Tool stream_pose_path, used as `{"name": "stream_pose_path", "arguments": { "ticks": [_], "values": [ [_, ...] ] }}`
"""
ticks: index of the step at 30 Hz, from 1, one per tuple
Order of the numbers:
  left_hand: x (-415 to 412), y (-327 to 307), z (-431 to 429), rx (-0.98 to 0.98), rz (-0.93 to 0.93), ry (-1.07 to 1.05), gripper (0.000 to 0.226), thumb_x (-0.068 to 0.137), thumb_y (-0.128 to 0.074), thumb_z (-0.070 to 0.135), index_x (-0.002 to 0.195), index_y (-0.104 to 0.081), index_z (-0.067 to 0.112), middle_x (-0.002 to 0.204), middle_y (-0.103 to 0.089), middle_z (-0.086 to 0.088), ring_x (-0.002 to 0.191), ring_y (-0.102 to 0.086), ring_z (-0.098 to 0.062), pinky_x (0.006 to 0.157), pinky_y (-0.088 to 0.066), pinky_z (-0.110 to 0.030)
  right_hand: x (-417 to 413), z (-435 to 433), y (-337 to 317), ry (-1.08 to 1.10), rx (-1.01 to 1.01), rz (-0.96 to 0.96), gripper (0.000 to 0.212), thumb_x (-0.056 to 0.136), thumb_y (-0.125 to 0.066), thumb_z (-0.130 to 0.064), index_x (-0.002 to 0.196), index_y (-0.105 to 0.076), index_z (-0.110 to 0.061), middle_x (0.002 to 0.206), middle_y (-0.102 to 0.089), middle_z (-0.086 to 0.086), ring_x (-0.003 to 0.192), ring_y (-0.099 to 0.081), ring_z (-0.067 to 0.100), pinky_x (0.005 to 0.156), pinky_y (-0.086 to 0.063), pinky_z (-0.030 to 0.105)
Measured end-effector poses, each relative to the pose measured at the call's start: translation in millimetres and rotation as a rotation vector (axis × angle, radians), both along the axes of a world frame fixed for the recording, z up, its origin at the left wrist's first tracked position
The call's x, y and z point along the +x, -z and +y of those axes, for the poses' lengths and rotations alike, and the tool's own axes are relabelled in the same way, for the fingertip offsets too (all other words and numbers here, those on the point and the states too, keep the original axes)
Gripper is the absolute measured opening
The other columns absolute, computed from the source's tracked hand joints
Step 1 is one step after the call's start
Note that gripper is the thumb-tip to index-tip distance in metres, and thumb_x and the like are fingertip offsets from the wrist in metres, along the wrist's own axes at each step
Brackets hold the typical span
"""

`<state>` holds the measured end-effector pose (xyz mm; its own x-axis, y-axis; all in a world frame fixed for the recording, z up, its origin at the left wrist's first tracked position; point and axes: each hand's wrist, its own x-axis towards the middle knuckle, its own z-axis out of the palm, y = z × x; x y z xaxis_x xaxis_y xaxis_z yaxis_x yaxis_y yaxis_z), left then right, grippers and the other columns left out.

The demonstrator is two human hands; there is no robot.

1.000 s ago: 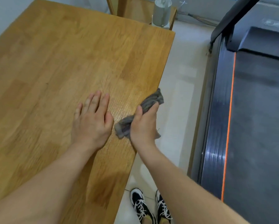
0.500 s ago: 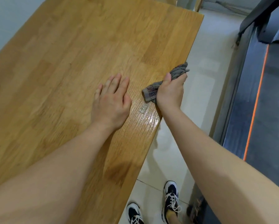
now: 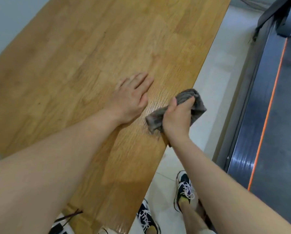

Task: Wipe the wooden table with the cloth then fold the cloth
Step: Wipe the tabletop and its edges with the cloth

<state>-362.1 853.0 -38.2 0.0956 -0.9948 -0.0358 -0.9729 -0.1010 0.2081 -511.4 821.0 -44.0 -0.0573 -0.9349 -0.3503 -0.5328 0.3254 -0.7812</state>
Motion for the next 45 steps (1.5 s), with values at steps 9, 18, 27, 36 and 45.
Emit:
{"name": "stream_pose_path", "arguments": {
  "ticks": [9,18,27,36,45],
  "values": [
    [36.3,3.7,118.9,0.015,0.004,-0.106,0.057,0.096,-0.016,0.042,0.152,-0.017,0.031,0.160,-0.018,0.003,0.148,-0.010,-0.016,0.119,-0.004,-0.037,-5.7,131.0,4.4,0.026,0.008,0.003,0.058,0.104,-0.031,-0.034,0.154,-0.009,-0.013,0.151,-0.040,0.009,0.133,-0.042,0.029,0.101,-0.033,0.037],
    [34.5,9.2,122.4,-0.036,0.027,-0.163,0.057,0.095,-0.021,0.040,0.149,-0.029,0.027,0.158,-0.025,0.002,0.147,-0.016,-0.015,0.120,-0.010,-0.039,7.4,21.9,5.0,0.086,-0.036,0.128,0.042,0.104,-0.029,-0.033,0.136,-0.031,-0.005,0.125,-0.056,0.015,0.106,-0.056,0.032,0.091,-0.043,0.044],
    [33.4,6.8,122.2,-0.053,0.017,-0.191,0.056,0.094,-0.022,0.039,0.148,-0.031,0.029,0.157,-0.027,0.003,0.146,-0.019,-0.015,0.119,-0.012,-0.039,-12.9,195.2,7.1,-0.051,0.023,-0.073,0.067,0.103,-0.033,-0.034,0.154,0.006,-0.013,0.160,-0.021,0.006,0.143,-0.027,0.019,0.107,-0.023,0.017],
    [34.3,4.8,120.8,-0.061,0.034,-0.201,0.053,0.095,-0.025,0.036,0.147,-0.032,0.034,0.157,-0.028,0.005,0.145,-0.020,-0.015,0.119,-0.015,-0.041,2.1,38.1,10.2,0.097,-0.006,-0.019,0.046,0.104,-0.030,-0.033,0.142,-0.027,-0.007,0.125,-0.058,0.014,0.113,-0.056,0.033,0.096,-0.044,0.043],
    [32.2,4.7,122.2,-0.066,0.010,-0.217,0.054,0.093,-0.025,0.034,0.146,-0.034,0.033,0.156,-0.029,0.005,0.145,-0.021,-0.015,0.117,-0.017,-0.042,-18.6,262.1,12.6,0.014,0.131,-0.276,0.078,0.091,-0.028,-0.052,0.154,0.001,-0.017,0.160,-0.017,-0.001,0.145,-0.020,0.010,0.119,-0.021,0.028]
  ]
}}
